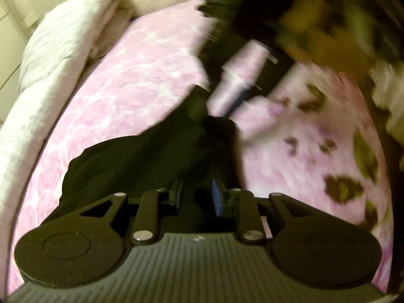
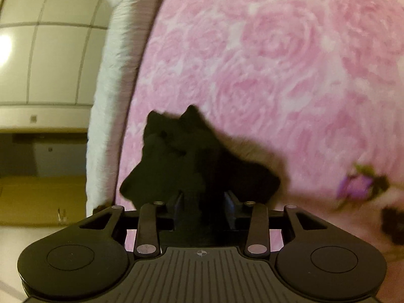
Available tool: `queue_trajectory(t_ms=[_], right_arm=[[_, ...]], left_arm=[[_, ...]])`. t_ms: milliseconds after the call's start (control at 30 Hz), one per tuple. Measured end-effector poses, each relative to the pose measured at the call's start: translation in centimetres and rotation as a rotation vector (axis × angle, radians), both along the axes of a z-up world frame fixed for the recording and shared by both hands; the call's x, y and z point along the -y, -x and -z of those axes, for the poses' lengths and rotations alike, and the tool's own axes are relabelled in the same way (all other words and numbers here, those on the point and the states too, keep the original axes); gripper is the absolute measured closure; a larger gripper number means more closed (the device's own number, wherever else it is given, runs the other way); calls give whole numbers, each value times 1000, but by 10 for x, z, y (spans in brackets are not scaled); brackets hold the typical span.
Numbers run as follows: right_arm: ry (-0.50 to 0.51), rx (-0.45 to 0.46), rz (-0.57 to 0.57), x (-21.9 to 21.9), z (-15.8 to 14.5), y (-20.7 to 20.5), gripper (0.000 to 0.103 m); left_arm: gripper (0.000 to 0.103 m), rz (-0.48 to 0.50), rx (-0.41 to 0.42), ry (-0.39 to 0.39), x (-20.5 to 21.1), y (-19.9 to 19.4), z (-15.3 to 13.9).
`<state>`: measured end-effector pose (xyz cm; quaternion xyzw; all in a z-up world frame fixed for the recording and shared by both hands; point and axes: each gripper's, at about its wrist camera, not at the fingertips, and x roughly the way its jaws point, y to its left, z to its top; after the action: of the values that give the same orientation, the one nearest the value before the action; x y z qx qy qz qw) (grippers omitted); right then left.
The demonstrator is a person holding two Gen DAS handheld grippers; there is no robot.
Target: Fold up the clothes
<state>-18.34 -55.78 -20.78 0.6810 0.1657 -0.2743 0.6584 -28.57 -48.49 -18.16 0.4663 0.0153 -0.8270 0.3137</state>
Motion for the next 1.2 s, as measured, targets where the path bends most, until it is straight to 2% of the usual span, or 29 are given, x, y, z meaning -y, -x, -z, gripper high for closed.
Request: queue_trajectory(t_ms=[100, 167, 233, 367, 467, 533, 600, 667, 767, 867, 933, 1000, 1100, 1167, 1200], right_arm=[[84, -44, -83, -18, 0, -18, 64], [124, -52, -108, -27, 5, -28, 65], [144, -60, -108, -32, 8, -31, 94], [154, -61, -101, -41, 11, -29, 96], [157, -61, -101, -53, 15, -26, 96], [128, -55, -98, -67, 20, -25, 97], [84, -63, -157, -84, 27, -30, 98], [53, -69, -207, -101, 33, -32, 98], [103, -68, -109, -105, 23, -17, 94], [197, -85, -40, -90, 13, -10, 88], [236, -84, -21, -79, 11, -12, 74], [259, -81, -13, -68, 12, -16, 67], [258, -48, -36, -63, 22, -27, 66], [244, -38, -66, -66, 30, -34, 66], [234, -36, -76, -69, 33, -36, 71]], left_arm=[[82, -32, -39, -6, 29, -11, -9], [82, -38, -67, -43, 53, -17, -12], [82, -10, -83, -67, 75, -15, -13], [82, 118, -86, -104, 107, 6, -2], [85, 195, -3, -139, 114, 32, 25], [87, 206, 38, -152, 118, 43, 42], [87, 200, 43, -160, 121, 46, 48], [87, 193, 31, -175, 123, 45, 43], [86, 204, -20, -191, 125, 34, 24], [84, 235, -79, -202, 125, 22, 3], [84, 272, -105, -216, 123, 21, -8], [84, 308, -131, -257, 122, 24, -12], [83, 342, -115, -286, 120, 42, 0], [79, 364, -76, -289, 119, 57, 16], [79, 374, -56, -291, 119, 65, 25]])
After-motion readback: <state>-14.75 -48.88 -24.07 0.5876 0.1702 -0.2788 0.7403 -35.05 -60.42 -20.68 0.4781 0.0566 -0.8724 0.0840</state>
